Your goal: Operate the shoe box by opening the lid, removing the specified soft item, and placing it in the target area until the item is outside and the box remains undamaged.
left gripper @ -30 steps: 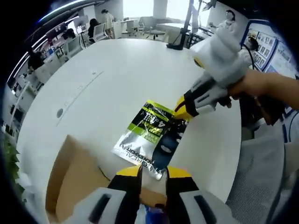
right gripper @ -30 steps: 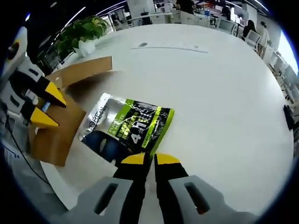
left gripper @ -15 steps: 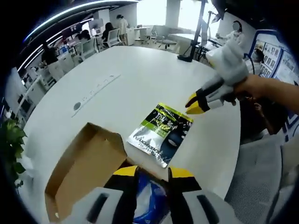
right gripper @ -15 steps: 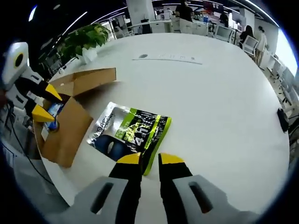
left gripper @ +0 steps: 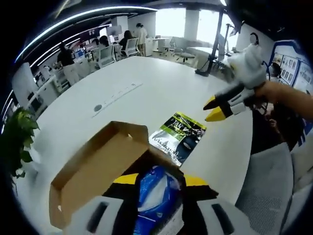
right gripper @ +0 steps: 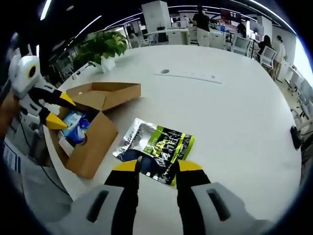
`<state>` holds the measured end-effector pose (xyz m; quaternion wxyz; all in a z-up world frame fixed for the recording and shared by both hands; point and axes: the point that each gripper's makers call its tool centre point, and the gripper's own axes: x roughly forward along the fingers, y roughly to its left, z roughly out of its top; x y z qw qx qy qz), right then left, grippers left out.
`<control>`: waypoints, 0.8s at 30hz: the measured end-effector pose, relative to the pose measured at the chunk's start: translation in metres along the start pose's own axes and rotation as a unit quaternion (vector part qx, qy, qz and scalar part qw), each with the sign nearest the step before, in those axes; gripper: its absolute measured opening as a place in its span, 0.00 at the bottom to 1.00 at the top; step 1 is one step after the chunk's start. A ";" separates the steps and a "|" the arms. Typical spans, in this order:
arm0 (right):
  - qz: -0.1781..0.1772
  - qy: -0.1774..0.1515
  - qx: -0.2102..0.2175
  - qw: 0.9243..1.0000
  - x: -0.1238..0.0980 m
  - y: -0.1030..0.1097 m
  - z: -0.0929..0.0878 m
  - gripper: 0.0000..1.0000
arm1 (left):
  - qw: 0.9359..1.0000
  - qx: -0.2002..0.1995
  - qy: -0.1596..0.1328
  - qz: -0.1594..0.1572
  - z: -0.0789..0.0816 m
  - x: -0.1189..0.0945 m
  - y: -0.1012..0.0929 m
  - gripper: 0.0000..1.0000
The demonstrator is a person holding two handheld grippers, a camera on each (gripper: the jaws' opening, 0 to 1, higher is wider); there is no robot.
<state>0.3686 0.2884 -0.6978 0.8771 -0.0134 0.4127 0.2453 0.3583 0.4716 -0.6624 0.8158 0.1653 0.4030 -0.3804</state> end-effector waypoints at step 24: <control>0.087 -0.009 -0.064 0.994 0.001 0.097 0.028 0.37 | 0.991 -0.102 -0.048 0.073 -0.059 -0.072 0.040 0.40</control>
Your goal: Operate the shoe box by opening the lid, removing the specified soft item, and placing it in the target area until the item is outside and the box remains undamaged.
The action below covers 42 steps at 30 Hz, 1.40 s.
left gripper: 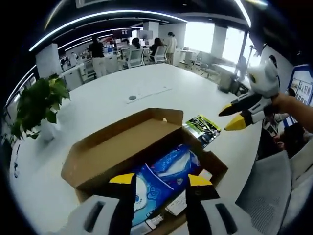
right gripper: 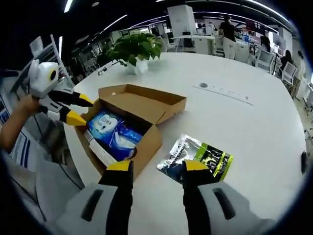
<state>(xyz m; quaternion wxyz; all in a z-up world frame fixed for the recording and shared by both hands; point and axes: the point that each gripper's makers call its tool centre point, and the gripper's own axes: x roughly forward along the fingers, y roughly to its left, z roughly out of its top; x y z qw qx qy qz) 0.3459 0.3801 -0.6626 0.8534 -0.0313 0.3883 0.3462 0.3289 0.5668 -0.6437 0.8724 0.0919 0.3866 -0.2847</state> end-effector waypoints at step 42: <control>0.119 0.036 -0.078 0.989 0.087 0.104 0.026 0.31 | 0.983 -0.122 -0.001 0.140 -0.109 -0.042 0.094 0.20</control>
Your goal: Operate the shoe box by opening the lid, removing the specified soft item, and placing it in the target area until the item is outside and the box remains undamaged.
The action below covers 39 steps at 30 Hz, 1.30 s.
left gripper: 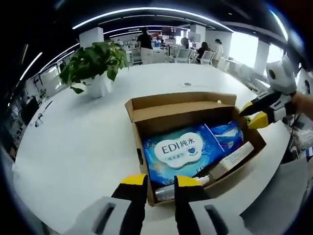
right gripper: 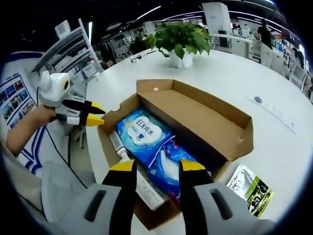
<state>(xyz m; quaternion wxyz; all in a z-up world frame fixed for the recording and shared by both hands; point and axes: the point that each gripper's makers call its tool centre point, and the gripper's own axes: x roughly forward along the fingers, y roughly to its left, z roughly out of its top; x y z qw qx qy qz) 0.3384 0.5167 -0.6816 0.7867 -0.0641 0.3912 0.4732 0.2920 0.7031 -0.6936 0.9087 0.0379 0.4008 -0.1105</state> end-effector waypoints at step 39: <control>0.031 0.053 -0.002 0.998 0.071 0.006 -0.008 0.21 | 0.998 -0.064 0.019 0.014 -0.022 0.010 0.014 0.06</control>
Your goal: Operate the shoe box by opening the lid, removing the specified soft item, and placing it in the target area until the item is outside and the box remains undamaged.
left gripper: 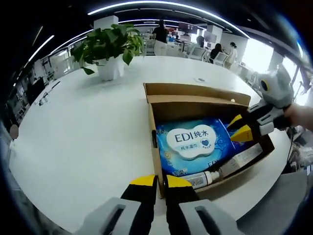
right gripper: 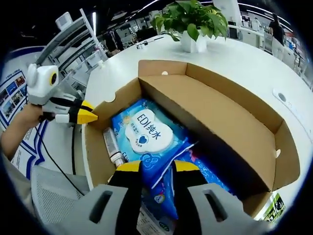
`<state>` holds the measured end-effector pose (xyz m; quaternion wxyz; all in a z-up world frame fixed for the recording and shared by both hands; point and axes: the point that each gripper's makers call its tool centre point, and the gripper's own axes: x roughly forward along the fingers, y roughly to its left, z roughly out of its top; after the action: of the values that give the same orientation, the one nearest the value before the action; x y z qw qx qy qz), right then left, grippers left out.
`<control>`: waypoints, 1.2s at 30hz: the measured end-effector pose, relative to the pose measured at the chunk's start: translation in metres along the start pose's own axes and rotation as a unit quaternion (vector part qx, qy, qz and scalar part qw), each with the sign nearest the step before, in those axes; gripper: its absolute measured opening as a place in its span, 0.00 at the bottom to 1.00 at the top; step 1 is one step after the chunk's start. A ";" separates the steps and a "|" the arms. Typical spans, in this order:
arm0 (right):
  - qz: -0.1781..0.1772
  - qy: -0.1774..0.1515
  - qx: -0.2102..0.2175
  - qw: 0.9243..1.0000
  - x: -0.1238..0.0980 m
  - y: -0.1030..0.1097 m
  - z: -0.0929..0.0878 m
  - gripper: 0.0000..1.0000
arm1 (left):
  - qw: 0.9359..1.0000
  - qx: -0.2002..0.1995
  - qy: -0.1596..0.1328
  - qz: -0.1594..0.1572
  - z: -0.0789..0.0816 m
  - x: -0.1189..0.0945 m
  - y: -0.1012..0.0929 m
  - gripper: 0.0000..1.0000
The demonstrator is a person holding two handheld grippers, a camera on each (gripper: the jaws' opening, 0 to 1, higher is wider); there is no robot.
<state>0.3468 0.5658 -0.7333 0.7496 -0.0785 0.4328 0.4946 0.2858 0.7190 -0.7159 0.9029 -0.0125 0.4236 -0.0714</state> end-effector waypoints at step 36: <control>-0.049 -0.010 0.034 0.998 0.015 -0.030 0.017 0.21 | 1.000 -0.007 -0.003 0.000 0.000 0.000 0.000 0.06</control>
<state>0.3835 0.5700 -0.7427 0.7793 -0.0692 0.4373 0.4435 0.2860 0.7189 -0.7160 0.9042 -0.0189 0.4212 -0.0688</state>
